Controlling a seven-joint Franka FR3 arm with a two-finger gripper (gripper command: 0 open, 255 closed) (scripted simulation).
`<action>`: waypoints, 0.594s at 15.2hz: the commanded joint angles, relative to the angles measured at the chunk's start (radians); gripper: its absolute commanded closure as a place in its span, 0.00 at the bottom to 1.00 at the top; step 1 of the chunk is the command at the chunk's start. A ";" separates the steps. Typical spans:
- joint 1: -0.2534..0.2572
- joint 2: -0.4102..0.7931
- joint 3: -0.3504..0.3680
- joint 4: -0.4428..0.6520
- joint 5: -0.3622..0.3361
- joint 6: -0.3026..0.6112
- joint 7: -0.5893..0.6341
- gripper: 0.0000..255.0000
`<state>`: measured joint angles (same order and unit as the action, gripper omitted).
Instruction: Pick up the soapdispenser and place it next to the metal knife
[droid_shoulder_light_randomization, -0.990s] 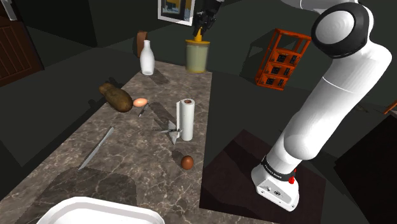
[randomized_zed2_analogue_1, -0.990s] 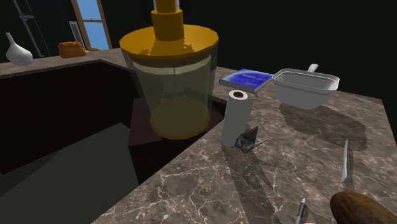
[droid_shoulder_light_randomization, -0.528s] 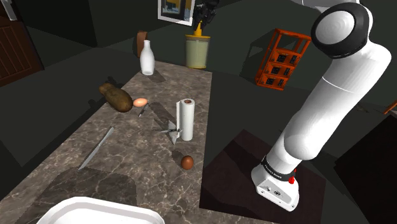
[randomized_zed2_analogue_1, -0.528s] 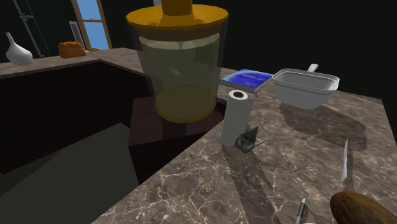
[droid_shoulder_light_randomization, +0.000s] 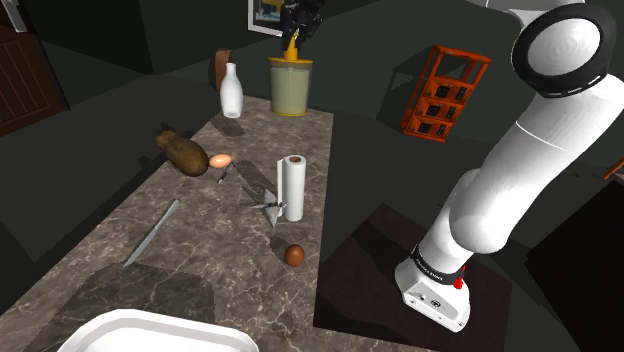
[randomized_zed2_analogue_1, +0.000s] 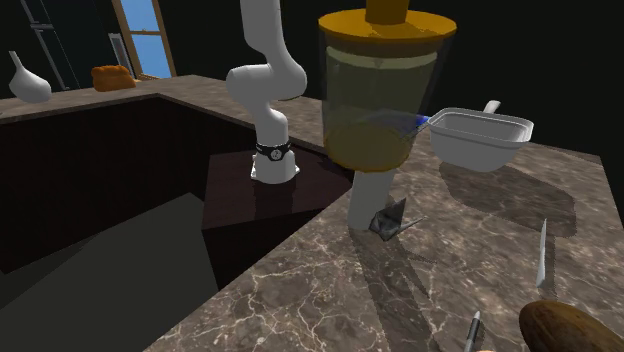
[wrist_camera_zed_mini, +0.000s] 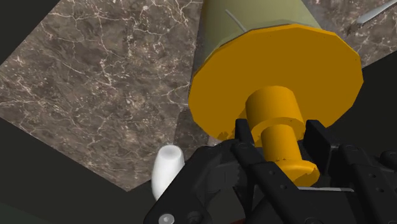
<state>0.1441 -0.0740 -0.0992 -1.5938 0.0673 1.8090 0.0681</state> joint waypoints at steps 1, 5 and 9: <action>0.020 -0.002 0.025 -0.001 -0.011 0.003 0.048 1.00; 0.063 -0.002 0.079 -0.001 -0.036 0.008 0.148 1.00; 0.106 0.015 0.132 0.019 -0.062 0.006 0.247 1.00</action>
<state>0.2390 -0.0592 0.0190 -1.5823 0.0121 1.8211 0.2873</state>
